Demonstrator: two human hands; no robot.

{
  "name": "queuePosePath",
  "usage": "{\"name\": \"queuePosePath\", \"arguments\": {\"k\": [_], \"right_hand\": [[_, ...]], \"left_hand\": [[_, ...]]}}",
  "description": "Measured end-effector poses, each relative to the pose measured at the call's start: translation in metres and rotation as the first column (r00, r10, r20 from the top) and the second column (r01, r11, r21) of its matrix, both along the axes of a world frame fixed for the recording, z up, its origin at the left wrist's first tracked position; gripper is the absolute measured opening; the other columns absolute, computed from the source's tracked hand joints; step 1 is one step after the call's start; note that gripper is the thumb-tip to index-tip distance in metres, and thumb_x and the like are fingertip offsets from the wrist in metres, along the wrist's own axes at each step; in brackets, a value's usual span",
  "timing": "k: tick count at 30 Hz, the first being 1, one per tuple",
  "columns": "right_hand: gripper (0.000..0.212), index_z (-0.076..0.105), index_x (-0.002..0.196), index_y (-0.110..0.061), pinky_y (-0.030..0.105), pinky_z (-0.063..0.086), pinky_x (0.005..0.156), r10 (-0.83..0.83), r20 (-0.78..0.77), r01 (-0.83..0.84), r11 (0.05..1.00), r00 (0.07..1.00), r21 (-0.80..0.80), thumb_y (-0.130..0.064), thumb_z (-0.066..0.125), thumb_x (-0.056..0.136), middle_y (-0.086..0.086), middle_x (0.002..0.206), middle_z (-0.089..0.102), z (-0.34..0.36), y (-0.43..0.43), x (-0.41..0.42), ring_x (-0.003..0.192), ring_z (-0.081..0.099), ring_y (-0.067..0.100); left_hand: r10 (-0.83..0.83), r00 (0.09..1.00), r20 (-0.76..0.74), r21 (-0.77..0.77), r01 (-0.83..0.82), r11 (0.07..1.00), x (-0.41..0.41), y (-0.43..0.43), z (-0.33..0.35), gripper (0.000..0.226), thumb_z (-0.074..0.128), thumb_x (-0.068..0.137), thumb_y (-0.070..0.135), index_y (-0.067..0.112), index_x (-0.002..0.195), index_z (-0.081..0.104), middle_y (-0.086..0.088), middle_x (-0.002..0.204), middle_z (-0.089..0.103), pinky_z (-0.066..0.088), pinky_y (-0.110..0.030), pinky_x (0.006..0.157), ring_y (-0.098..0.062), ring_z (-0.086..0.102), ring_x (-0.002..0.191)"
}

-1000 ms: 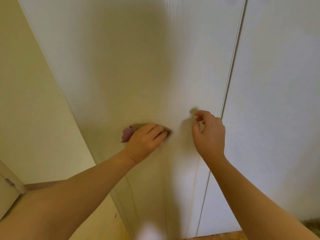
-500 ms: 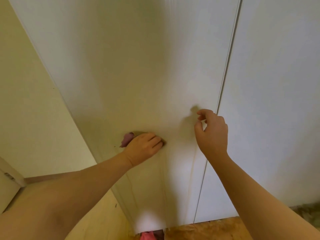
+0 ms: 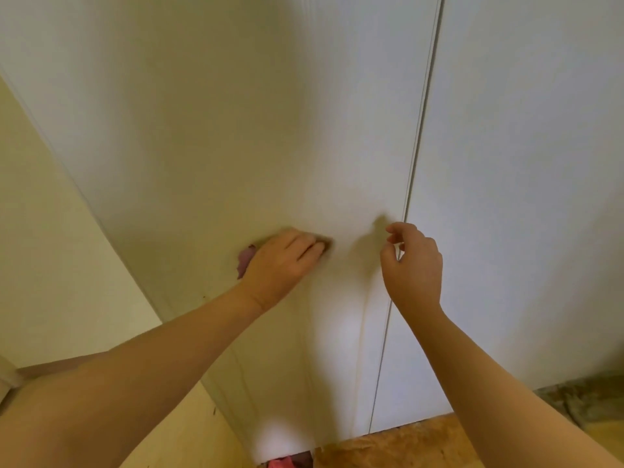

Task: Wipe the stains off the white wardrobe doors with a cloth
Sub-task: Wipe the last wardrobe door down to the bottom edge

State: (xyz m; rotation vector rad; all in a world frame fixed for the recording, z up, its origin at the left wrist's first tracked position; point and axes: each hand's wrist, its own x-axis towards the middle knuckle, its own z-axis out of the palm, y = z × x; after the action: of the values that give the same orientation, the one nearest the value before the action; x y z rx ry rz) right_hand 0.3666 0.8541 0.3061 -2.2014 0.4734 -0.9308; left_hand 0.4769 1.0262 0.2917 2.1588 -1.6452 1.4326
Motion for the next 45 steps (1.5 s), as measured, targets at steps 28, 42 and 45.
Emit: {"name": "queuePosePath", "arguments": {"k": [28, 42, 45], "right_hand": [[0.024, 0.060, 0.109, -0.009, 0.038, 0.045, 0.085, 0.041, 0.069, -0.040, 0.999, 0.997, -0.014, -0.005, 0.051, 0.087, 0.000, 0.097, 0.063, -0.013, -0.057, 0.001, 0.093, 0.055, 0.021], [0.057, 0.026, 0.143, -0.022, 0.046, 0.014, 0.110, 0.062, 0.255, 0.127, 0.740, 0.965, -0.660, -0.025, 0.044, 0.089, 0.009, 0.149, 0.023, -0.025, -0.068, 0.055, 0.137, 0.020, 0.030], [0.054, 0.024, 0.144, -0.020, 0.048, 0.010, 0.110, 0.055, 0.319, 0.170, 0.756, 0.946, -0.633, -0.031, 0.035, 0.092, 0.012, 0.149, 0.020, -0.033, -0.065, 0.071, 0.137, 0.016, 0.032]], "left_hand": [[0.068, 0.993, 0.098, -0.283, -0.037, 0.958, -0.009, -0.099, 0.012, 0.023, 0.050, 0.095, 0.000, 0.003, 0.108, 0.069, -0.012, 0.093, 0.068, 0.051, -0.036, 0.077, -0.025, 0.051, 0.089], [0.181, 0.968, 0.175, -0.286, -0.126, 0.950, -0.003, -0.086, -0.002, 0.027, 0.051, 0.095, 0.008, 0.014, 0.120, 0.059, 0.000, 0.113, 0.053, 0.043, -0.031, 0.080, -0.019, 0.052, 0.094], [0.168, 0.964, 0.206, -0.355, -0.086, 0.931, 0.002, -0.086, -0.011, 0.025, 0.051, 0.095, 0.008, 0.015, 0.116, 0.063, 0.000, 0.109, 0.060, 0.045, -0.032, 0.078, -0.019, 0.053, 0.093]]}}
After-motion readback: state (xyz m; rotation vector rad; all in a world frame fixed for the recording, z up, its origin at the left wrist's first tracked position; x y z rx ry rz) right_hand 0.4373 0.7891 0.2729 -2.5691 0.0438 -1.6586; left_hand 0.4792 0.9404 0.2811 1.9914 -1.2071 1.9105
